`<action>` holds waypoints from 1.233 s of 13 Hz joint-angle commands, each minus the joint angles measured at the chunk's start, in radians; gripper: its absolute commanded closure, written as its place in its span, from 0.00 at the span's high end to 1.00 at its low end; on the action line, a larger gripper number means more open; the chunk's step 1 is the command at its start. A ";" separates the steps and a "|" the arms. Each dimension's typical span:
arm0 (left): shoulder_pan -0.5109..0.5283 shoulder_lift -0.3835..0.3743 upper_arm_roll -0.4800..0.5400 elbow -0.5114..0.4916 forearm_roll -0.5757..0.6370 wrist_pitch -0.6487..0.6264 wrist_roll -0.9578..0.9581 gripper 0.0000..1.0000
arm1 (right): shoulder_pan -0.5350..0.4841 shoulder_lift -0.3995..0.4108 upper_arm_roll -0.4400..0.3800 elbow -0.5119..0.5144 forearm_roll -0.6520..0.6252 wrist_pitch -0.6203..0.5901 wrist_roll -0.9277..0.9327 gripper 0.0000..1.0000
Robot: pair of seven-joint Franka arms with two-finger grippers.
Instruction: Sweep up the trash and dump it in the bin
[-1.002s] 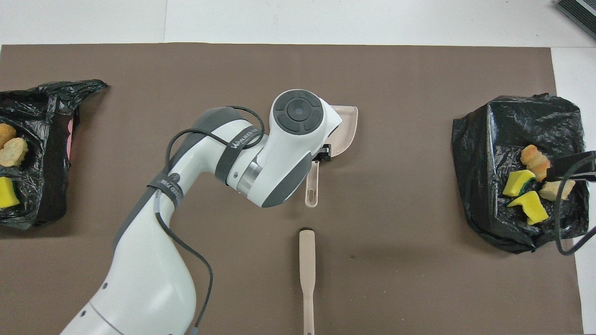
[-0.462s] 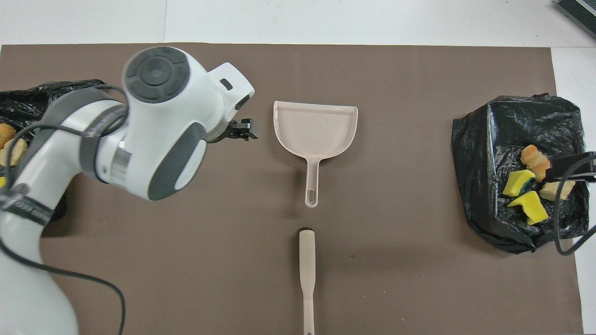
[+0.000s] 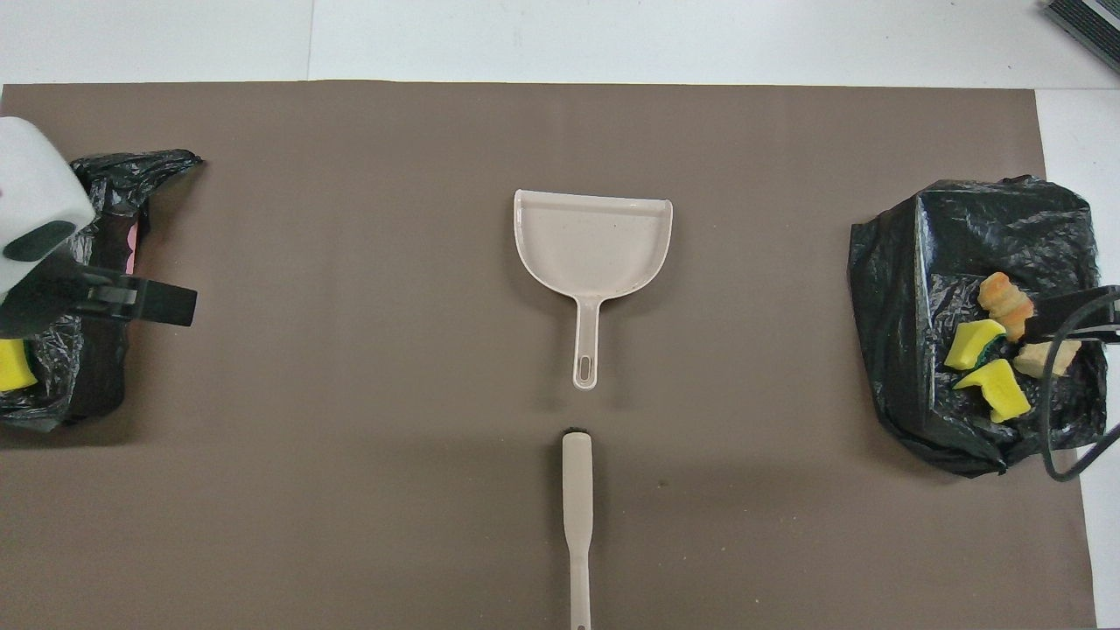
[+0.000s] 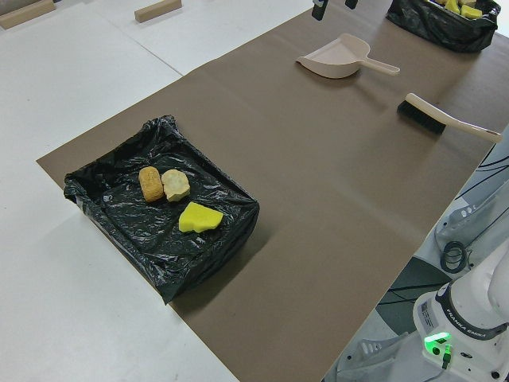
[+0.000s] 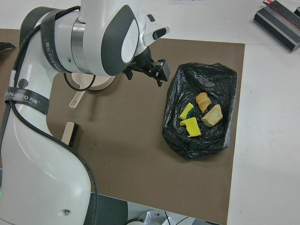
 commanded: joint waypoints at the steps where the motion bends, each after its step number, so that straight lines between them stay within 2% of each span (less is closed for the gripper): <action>1: 0.056 0.049 0.007 0.076 -0.085 -0.070 0.051 1.00 | -0.003 -0.021 0.007 -0.028 0.009 0.017 0.003 1.00; 4: 0.070 0.154 0.010 0.243 -0.090 -0.159 0.053 1.00 | 0.000 -0.021 0.005 -0.028 0.009 0.017 0.017 1.00; 5: 0.070 0.156 0.012 0.249 -0.088 -0.169 0.053 1.00 | 0.000 -0.021 0.005 -0.028 0.007 0.017 0.025 1.00; 9: 0.086 0.133 0.016 0.232 -0.085 -0.155 0.056 1.00 | 0.000 -0.021 0.007 -0.028 0.019 0.019 0.025 1.00; 12: 0.089 0.076 0.018 0.134 -0.087 -0.119 0.057 1.00 | -0.002 -0.021 0.005 -0.028 0.019 0.025 0.025 1.00; 16: 0.089 0.050 0.020 0.093 -0.085 -0.097 0.057 1.00 | -0.002 -0.021 0.005 -0.029 0.021 0.027 0.025 1.00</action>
